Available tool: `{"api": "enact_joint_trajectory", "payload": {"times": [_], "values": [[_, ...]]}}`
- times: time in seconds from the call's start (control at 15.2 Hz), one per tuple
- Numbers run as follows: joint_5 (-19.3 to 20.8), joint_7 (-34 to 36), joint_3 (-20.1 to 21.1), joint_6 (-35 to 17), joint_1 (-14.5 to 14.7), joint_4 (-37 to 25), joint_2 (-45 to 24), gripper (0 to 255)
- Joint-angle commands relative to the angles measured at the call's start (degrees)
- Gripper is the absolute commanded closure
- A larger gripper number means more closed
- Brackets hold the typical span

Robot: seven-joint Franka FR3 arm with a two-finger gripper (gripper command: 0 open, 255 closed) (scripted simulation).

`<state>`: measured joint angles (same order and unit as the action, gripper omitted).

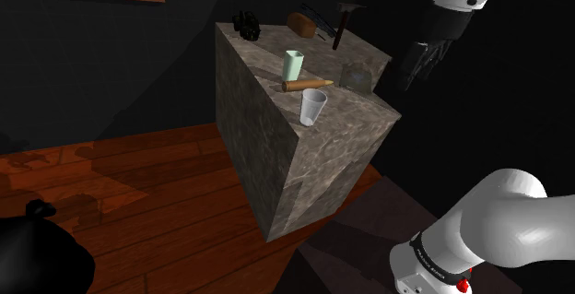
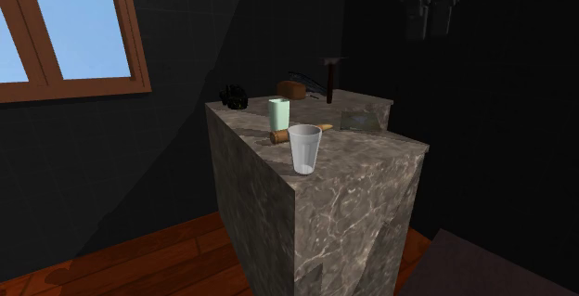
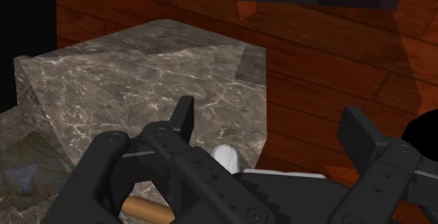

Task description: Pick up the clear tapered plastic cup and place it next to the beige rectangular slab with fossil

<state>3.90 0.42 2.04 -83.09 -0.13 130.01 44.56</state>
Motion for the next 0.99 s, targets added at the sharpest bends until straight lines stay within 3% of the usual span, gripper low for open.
{"api": "enact_joint_trajectory", "payload": {"times": [0.0, 0.46, 0.92], "values": [[0.0, 0.0, 0.0, 0.0, 0.0, 0.0, 0.0, 0], [1.64, -0.32, 0.2, -12.87, -0.04, 1.83, -10.55, 0], [3.71, -0.12, 0.59, -24.16, -0.38, -0.3, -23.5, 0]]}}
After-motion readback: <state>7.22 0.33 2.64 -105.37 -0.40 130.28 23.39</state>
